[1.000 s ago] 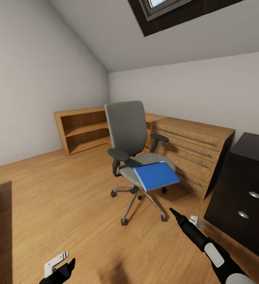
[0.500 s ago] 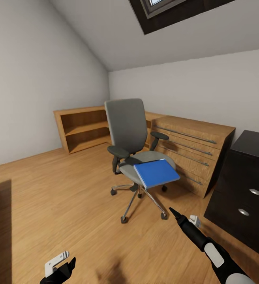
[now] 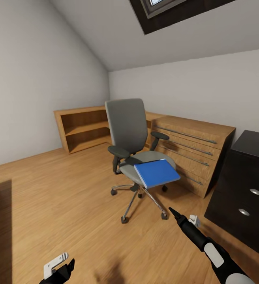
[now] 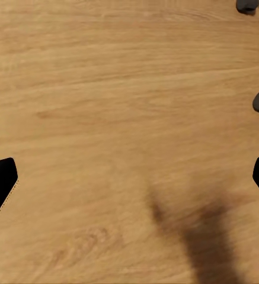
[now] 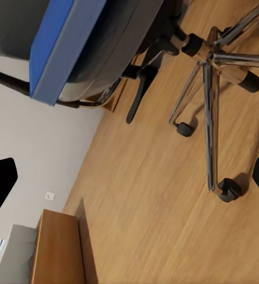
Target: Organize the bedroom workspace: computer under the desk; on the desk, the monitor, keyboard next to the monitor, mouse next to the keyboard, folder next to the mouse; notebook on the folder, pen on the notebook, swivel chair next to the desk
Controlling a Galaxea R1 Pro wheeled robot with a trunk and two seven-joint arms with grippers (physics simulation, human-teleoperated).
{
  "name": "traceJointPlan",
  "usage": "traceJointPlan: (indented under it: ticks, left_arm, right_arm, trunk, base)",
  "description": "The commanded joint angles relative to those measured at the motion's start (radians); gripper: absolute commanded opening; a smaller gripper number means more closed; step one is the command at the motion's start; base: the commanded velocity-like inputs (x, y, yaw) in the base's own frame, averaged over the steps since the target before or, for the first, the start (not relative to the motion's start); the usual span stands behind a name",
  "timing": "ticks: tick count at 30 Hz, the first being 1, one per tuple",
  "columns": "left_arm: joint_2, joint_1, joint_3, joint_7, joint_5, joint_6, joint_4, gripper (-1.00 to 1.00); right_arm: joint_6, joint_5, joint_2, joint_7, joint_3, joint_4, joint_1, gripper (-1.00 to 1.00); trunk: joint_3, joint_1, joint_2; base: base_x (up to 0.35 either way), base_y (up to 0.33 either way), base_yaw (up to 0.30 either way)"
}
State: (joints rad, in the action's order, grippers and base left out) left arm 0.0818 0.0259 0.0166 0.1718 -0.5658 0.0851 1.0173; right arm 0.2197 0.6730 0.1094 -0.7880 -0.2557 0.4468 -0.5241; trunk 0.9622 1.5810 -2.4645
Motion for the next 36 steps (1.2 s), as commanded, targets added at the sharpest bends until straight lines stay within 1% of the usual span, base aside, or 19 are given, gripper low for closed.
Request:
traceJointPlan:
  ticks: [1, 11, 21, 28, 36]
  left_arm:
    - [0.001, 0.0, 0.002, 0.006, -0.007, 0.0, 0.001, 1.0]
    - [0.001, 0.0, 0.003, 0.005, -0.005, -0.013, -0.012, 1.0]
    - [0.0, 0.0, 0.003, 0.005, -0.005, -0.014, -0.016, 1.0]
    - [0.0, 0.0, 0.004, 0.005, -0.005, -0.015, -0.017, 1.0]
    - [-0.001, 0.0, 0.006, 0.005, -0.002, -0.015, -0.017, 1.0]
  right_arm:
    - [0.01, 0.008, 0.0, -0.003, -0.002, 0.0, -0.001, 1.0]
    - [0.009, 0.008, -0.001, -0.004, -0.002, -0.001, -0.001, 1.0]
    - [0.009, 0.008, -0.002, -0.004, -0.002, -0.002, -0.001, 1.0]
    - [0.009, 0.009, -0.002, -0.004, -0.002, -0.002, -0.001, 1.0]
    - [0.009, 0.008, -0.003, -0.004, -0.002, -0.002, -0.001, 1.0]
  trunk:
    - [0.001, 0.0, 0.0]
    - [0.001, 0.0, 0.0]
    - [0.001, 0.0, 0.0]
    - [0.001, 0.0, 0.0]
    - [0.001, 0.0, 0.0]
  base:
    - [0.005, 0.116, 0.0]
    - [0.054, 0.157, 0.0]
    - [0.019, 0.026, 0.0]
    - [0.155, 0.049, 0.0]
    - [0.047, 0.015, 0.0]
